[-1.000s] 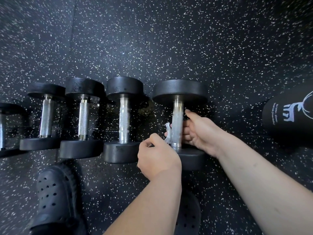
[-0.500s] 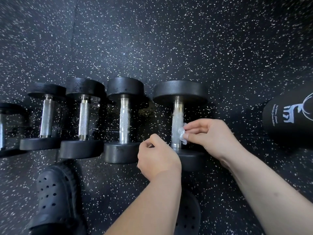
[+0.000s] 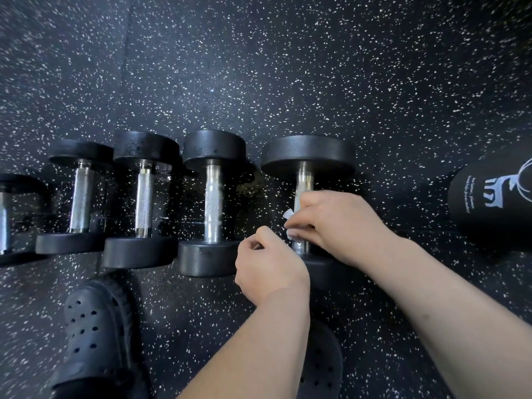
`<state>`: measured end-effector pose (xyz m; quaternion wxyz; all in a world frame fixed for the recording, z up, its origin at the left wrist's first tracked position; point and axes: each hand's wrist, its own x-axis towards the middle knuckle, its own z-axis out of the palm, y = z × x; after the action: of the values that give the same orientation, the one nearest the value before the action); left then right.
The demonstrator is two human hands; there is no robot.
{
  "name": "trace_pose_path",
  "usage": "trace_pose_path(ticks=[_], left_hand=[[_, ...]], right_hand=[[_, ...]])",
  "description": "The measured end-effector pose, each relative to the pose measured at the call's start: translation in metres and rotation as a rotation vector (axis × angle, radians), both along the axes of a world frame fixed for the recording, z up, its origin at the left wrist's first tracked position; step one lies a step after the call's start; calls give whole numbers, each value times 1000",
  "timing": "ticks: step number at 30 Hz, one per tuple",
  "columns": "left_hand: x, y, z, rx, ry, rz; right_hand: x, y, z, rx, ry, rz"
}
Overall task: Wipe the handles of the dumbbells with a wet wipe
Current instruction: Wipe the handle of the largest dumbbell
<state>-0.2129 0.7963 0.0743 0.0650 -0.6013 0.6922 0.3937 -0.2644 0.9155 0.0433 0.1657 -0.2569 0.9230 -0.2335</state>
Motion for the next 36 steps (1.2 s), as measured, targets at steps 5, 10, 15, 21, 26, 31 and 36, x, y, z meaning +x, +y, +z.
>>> trace_pose_path(ticks=[5,10,15,21,26,31,36], left_hand=[[0,0,-1,-1,5,1],[0,0,1,4,4,-1],[0,-2,0,9,11,0],[1,-1,0,17,-1,-4],[1,-1,-1,19,3,-3],[0,-3,-2,22,10,10],[1,0,0,27,4,1]], right_hand=[[-2,16,12,1,-12,-13],[0,1,14,162,-32,6],[-7,-16,19,290,-85,39],[1,2,33,247,-85,-65],[-3,-18,25,291,-74,16],[0,0,20,166,-39,-9],[11,19,9,-100,-129,-183]])
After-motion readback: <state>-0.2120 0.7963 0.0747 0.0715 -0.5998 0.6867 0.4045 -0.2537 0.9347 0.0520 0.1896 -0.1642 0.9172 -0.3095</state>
